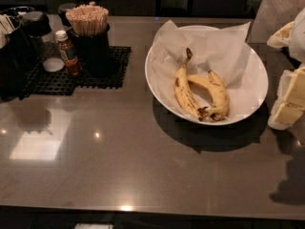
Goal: Pick banana from white bowl
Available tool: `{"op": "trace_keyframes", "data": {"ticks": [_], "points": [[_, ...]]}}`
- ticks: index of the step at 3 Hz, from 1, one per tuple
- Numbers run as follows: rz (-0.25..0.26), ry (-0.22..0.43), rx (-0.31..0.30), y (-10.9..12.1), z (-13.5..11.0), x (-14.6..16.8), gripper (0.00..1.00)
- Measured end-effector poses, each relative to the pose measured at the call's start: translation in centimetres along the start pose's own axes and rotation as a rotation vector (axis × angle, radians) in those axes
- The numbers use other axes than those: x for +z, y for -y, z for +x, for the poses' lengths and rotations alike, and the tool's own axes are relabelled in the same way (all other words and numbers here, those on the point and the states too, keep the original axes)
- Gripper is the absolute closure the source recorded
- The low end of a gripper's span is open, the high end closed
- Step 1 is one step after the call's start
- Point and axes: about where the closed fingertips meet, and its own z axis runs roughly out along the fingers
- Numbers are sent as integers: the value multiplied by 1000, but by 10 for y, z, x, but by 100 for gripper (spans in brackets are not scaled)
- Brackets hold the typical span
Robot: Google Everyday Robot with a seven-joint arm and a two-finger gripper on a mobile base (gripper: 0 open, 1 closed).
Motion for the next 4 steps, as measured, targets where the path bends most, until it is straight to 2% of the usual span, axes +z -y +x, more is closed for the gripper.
{"op": "trace_keyframes", "data": {"ticks": [1,2,3,4], "points": [[0,0,0,0,0,0,0],[4,33,-31,8,-14,2,0],[-11,89,-106,28,-52,17,0],[-76,85,-120,47,-71,46,0]]}}
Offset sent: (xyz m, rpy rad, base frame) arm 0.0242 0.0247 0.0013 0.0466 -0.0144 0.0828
